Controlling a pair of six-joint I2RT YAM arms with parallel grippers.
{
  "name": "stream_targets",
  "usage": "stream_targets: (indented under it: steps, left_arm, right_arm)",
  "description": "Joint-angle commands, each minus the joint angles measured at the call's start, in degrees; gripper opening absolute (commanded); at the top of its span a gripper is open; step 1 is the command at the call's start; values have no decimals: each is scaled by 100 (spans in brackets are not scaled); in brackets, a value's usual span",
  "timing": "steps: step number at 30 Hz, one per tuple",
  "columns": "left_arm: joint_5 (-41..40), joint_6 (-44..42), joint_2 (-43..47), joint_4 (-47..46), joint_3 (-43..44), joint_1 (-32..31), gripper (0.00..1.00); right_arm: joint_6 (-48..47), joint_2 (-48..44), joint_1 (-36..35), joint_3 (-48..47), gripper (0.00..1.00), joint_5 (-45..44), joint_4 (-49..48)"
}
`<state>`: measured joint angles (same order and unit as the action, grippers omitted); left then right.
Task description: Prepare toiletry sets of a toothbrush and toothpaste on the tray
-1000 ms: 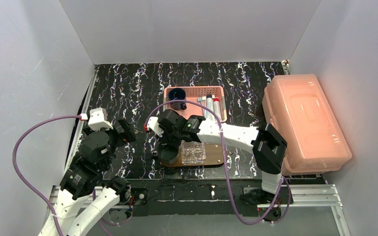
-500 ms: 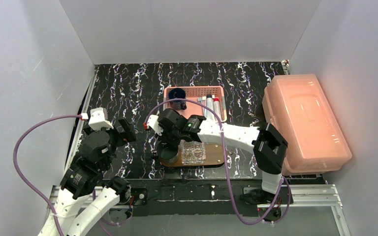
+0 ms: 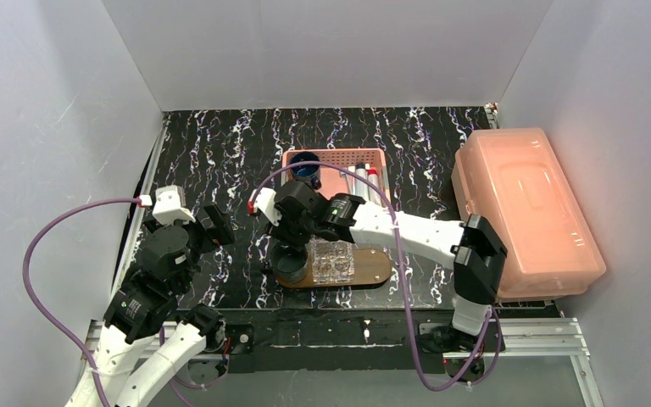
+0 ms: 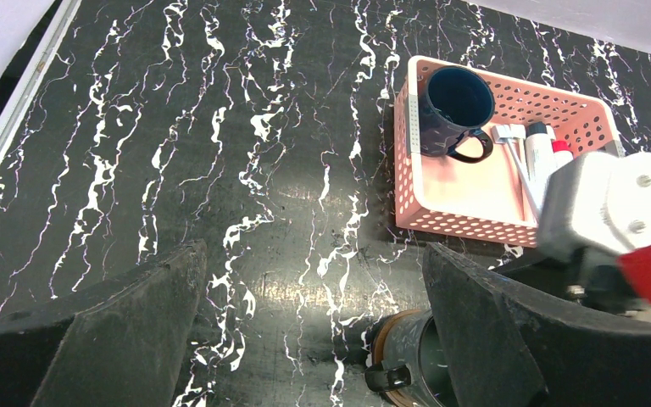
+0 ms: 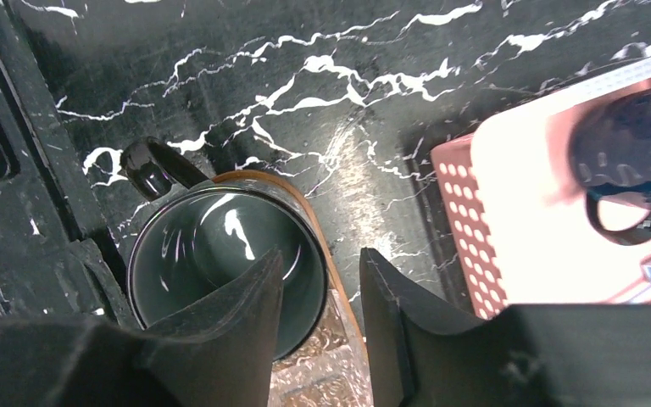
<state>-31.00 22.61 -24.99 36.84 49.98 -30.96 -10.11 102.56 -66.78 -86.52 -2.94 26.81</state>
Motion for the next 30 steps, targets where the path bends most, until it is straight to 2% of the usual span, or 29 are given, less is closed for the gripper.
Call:
stream_targets:
  steps: [1,15,30]
  left_arm:
    - [-97,33,-32,-80,-36,11,99]
    - [-89,33,-45,-79,-33,11,99]
    - [-72,15,-101,-89,-32,20,99]
  right_arm:
    - [48,-487,-19,-367,48,-270,-217]
    - [338,-231,175,-1221,58,-1796,-171]
    - [1279,1299,1050,-2992,60,-1856,546]
